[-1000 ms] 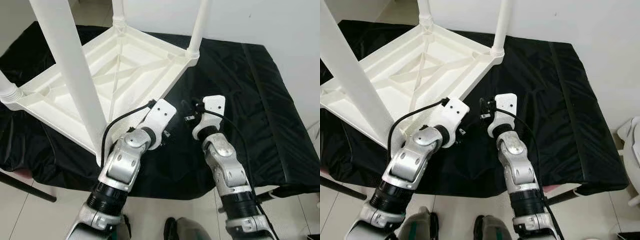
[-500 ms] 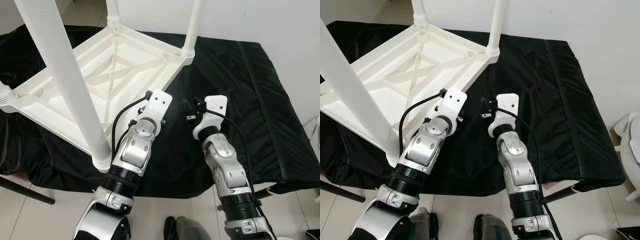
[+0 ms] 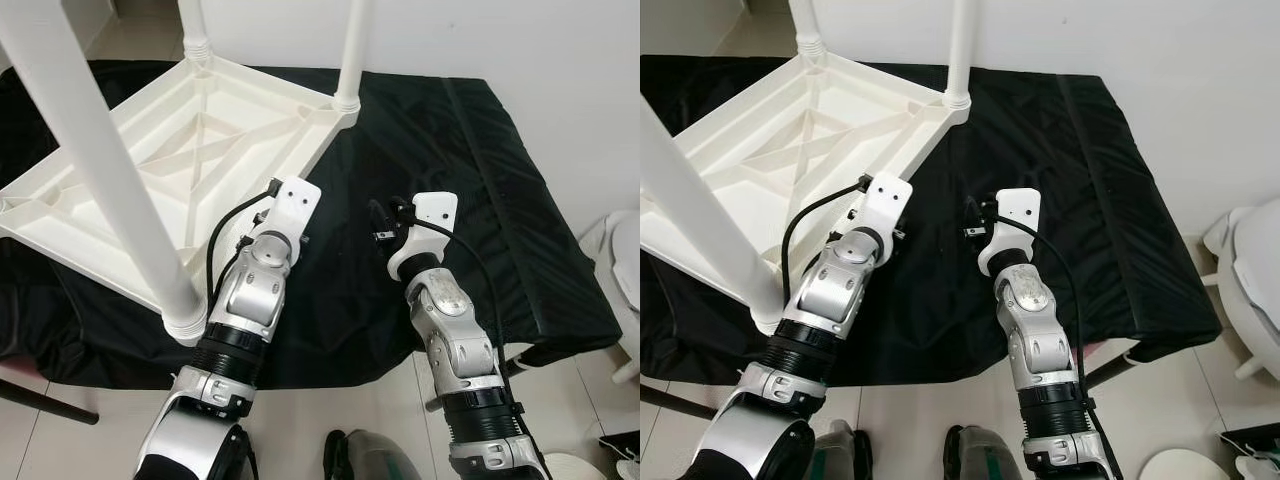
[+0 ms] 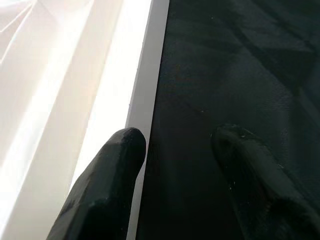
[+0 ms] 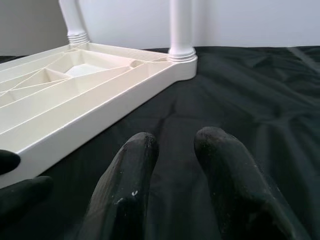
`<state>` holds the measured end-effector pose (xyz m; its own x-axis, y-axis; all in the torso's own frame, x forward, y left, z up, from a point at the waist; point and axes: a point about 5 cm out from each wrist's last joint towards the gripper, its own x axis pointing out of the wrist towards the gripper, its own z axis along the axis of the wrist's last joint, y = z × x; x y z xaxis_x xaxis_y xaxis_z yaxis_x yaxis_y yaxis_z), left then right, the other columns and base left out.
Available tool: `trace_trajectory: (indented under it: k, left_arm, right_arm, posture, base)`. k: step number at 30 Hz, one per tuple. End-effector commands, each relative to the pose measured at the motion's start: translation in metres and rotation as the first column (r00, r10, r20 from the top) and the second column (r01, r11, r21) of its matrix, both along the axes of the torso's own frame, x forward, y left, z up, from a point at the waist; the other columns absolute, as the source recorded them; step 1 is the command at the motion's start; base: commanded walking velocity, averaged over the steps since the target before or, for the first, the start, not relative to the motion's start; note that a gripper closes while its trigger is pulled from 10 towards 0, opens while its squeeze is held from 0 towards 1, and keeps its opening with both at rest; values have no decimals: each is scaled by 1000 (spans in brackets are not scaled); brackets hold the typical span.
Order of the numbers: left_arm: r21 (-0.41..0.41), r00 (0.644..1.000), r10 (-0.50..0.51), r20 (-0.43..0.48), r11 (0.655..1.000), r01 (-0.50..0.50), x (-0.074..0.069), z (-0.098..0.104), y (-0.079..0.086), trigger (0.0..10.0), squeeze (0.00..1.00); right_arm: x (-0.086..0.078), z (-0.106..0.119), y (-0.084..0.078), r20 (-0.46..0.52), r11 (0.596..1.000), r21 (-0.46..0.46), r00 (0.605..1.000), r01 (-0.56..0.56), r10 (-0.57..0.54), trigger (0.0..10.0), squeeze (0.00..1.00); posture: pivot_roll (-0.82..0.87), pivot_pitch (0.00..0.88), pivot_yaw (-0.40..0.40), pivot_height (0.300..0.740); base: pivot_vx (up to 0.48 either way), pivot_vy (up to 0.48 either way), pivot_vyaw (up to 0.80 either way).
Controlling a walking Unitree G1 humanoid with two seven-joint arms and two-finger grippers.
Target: Building children table
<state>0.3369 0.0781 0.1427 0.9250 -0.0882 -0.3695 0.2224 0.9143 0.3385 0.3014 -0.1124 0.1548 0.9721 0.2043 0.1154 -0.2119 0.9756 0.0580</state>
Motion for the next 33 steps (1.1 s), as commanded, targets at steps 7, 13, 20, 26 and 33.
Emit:
trace_trajectory:
  k: [7,13,20,26,33]
  left_arm:
    - [181,908,415,64,889,-420,2,-14,73,10000,0]
    - [174,908,412,75,891,-419,4,-10,76,10000,0]
    - [-76,977,186,107,981,-178,5,9,35,10000,0]
    - [-397,938,-166,303,873,283,-15,58,-17,10000,0]
    - [-355,894,-246,375,853,384,-24,72,-25,10000,0]
  right_arm:
    - [-1,3,2,6,1000,3,1000,-21,21,10000,0]
    - [-3,2,4,6,999,2,999,-42,42,10000,0]
    - [-4,1,5,5,999,1,999,-43,43,10000,0]
    - [-6,0,7,3,999,2,999,-49,49,10000,0]
    - [-8,-2,8,5,998,-4,998,-59,59,10000,0]
  posture:
    - [-22,90,-33,740]
    - [-25,90,-34,740]
    - [-23,80,-30,740]
    - [-17,74,-30,740]
    - [-14,67,-28,740]
  base:
    - [0,0,0]
    - [0,0,0]
    - [0,0,0]
    - [0,0,0]
    - [0,0,0]
